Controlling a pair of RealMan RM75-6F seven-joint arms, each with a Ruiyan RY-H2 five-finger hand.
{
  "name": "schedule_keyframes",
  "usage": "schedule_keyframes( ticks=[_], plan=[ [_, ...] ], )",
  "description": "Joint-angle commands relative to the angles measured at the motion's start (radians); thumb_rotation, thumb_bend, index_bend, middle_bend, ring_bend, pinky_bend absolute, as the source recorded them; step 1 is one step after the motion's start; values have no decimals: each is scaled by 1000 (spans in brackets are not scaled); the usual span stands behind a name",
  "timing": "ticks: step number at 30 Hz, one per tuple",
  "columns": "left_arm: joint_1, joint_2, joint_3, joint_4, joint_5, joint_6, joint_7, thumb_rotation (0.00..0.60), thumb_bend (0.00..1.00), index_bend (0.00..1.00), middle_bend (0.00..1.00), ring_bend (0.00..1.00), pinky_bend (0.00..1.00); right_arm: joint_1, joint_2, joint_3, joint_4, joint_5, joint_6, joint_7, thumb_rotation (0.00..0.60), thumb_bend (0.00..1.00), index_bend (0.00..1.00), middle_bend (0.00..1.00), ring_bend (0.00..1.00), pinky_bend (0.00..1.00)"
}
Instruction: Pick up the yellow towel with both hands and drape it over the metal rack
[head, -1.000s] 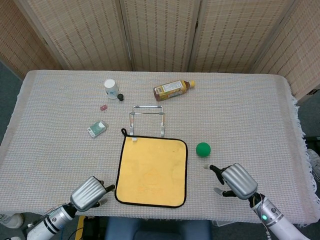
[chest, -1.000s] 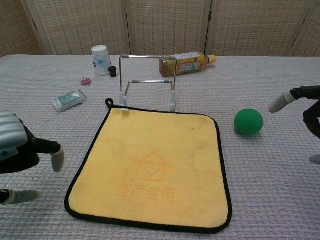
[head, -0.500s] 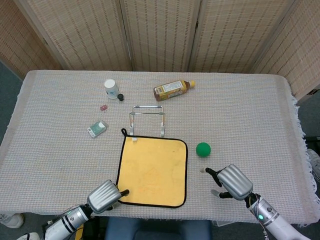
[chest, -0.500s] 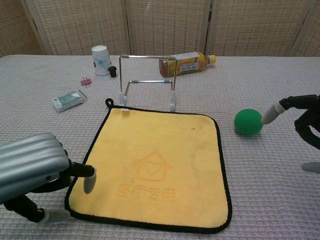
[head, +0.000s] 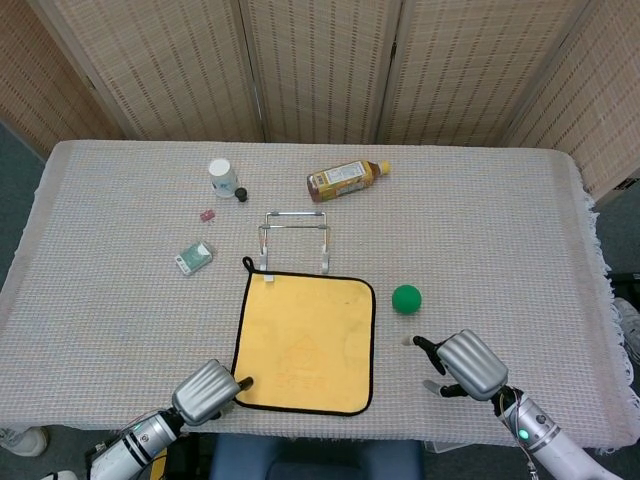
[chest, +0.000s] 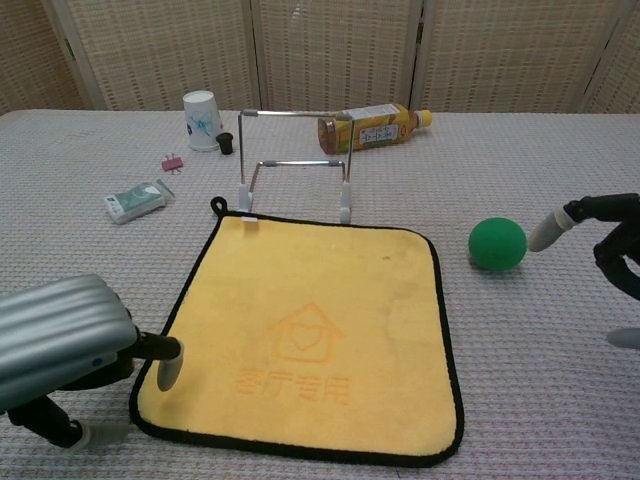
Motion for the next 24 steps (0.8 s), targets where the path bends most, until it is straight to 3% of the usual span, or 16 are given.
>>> schedule_keyframes(
  ticks=[1, 20, 24],
  plan=[
    [-2, -6, 2, -2, -10, -8, 3, 600, 246, 468, 1000, 856, 992, 1, -1, -2, 2, -1, 2, 3, 600, 226, 256, 734, 828, 820],
    [-33, -57, -29, 13, -95, -37, 26, 600, 246, 498, 1000, 869, 996, -1, -5, -14, 31, -4, 33, 37, 600, 226, 256, 738, 832, 820],
    [-36, -59, -30, 10, -106, -36, 23, 600, 297, 507, 1000, 873, 997, -2, -5, -16, 37, -5, 40, 43, 600, 226, 256, 738, 832, 820]
  ],
)
